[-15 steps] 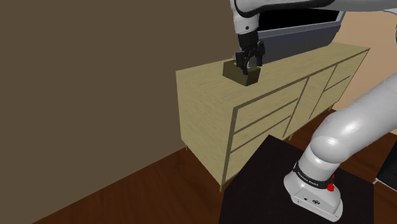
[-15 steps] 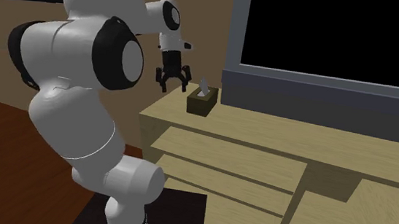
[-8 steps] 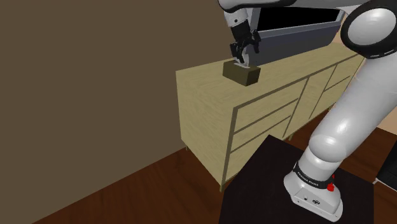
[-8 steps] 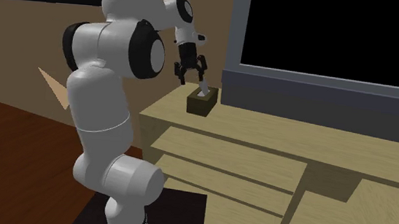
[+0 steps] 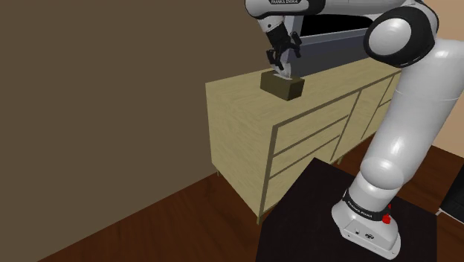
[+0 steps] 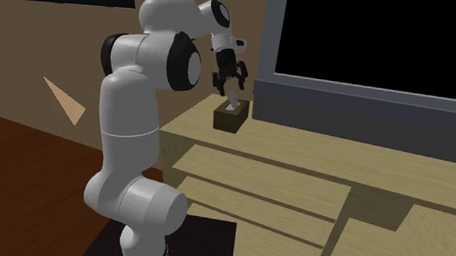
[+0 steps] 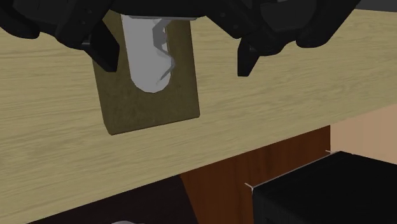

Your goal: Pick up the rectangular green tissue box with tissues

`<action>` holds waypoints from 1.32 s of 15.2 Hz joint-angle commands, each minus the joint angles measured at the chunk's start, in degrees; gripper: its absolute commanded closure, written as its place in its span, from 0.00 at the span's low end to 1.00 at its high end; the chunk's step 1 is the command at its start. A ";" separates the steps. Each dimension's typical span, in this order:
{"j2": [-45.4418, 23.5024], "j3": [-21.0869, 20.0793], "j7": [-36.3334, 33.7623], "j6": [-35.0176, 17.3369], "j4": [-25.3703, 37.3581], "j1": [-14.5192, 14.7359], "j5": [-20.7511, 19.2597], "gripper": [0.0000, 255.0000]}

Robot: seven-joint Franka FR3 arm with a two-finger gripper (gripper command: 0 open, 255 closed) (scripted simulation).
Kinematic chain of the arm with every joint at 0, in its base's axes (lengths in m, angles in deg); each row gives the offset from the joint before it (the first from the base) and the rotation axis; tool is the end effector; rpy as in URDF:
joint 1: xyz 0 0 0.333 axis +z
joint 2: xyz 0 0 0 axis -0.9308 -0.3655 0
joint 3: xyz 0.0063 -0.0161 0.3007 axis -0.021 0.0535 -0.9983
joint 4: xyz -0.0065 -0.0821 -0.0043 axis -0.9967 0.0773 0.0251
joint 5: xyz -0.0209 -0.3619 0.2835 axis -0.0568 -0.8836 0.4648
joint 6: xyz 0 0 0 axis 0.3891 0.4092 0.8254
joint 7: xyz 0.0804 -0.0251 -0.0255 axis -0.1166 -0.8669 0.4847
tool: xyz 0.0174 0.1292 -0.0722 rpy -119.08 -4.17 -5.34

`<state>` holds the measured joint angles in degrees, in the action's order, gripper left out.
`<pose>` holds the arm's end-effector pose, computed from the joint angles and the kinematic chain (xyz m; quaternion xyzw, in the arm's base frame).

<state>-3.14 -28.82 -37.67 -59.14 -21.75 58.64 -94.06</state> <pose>0.5686 -0.1413 0.5672 0.9321 -0.2220 -0.1975 0.2071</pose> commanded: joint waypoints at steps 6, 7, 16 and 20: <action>0.76 0.04 -1.41 -3.32 -4.32 -0.16 0.58 1.00; 0.74 0.05 -1.39 -3.30 -4.27 -0.17 0.56 1.00; 0.59 0.03 -1.09 -2.54 -3.31 -0.13 0.44 1.00; -0.44 -0.04 0.15 0.66 1.09 0.07 -0.18 1.00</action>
<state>-3.49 -28.93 -37.77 -59.05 -21.41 58.75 -94.03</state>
